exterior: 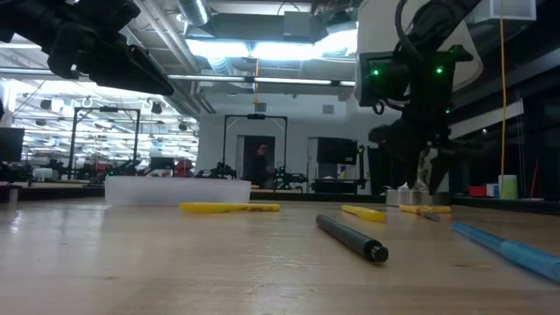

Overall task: Pick & place school supplies into a supply box
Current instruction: Put the yellow scissors into the pink supply box

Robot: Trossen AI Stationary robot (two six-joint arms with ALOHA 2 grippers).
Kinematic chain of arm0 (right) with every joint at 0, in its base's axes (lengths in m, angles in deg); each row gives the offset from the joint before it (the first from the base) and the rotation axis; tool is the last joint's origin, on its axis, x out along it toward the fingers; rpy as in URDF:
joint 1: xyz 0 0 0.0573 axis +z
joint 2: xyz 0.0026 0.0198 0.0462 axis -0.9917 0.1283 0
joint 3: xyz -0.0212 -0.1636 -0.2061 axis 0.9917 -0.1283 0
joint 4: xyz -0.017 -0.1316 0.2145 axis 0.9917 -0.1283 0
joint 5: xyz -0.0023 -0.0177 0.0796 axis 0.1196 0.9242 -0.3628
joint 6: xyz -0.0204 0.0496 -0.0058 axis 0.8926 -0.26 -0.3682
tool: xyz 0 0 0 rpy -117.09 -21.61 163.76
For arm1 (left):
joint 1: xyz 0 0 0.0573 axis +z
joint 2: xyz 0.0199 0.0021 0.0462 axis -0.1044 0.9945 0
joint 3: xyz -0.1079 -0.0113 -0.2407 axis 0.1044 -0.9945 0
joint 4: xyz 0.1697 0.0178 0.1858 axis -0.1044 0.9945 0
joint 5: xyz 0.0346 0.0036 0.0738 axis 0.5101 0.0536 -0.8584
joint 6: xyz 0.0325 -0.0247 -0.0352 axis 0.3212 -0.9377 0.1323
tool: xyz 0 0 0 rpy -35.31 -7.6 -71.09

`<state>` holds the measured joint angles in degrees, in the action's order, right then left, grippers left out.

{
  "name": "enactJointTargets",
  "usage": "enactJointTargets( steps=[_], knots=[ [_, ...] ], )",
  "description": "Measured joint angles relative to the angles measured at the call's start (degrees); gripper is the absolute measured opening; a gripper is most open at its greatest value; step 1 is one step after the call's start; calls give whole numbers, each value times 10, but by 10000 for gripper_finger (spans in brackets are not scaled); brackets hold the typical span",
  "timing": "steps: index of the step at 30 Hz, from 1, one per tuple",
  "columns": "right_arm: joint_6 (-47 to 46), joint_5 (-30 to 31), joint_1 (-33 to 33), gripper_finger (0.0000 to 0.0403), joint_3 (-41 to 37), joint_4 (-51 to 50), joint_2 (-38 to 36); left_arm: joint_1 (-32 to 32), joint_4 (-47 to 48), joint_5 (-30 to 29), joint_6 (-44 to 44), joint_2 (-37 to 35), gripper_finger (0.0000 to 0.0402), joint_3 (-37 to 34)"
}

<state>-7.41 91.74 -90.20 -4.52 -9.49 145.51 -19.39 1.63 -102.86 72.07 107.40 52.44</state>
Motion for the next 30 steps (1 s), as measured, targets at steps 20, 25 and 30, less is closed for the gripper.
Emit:
enactJointTargets(
  steps=[20,25,30],
  knots=[
    [41,-26,-26,168,0,18,8,0,0,0,0,0,74,0],
    [43,-26,-32,168,0,17,28,0,0,0,0,0,74,0],
    [45,-26,-32,168,0,18,48,0,0,-2,0,0,74,0]
  ],
)
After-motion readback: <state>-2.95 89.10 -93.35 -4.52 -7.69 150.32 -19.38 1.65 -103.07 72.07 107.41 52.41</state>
